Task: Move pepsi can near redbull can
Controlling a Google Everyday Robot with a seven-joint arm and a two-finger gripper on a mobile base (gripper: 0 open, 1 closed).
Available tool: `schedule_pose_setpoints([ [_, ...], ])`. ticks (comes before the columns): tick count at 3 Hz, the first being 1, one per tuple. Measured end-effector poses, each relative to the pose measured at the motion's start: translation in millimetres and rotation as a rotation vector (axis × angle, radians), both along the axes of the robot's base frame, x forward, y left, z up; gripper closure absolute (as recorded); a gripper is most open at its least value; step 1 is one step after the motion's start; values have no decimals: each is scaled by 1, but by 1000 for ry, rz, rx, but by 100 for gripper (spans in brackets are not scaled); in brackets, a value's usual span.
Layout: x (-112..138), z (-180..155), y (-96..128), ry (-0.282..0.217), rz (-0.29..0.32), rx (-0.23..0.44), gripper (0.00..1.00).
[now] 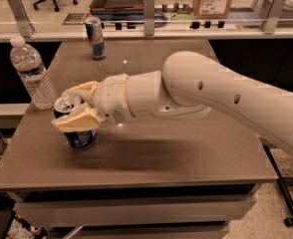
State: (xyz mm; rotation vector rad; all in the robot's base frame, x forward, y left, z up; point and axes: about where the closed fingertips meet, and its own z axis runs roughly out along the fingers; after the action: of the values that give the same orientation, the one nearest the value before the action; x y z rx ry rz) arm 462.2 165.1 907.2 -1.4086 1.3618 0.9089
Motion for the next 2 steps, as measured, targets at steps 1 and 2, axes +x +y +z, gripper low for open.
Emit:
schedule_pose_setpoints([
  [1, -1, 1, 2, -2, 3, -1, 100],
  [2, 1, 4, 1, -4, -4, 1, 100],
])
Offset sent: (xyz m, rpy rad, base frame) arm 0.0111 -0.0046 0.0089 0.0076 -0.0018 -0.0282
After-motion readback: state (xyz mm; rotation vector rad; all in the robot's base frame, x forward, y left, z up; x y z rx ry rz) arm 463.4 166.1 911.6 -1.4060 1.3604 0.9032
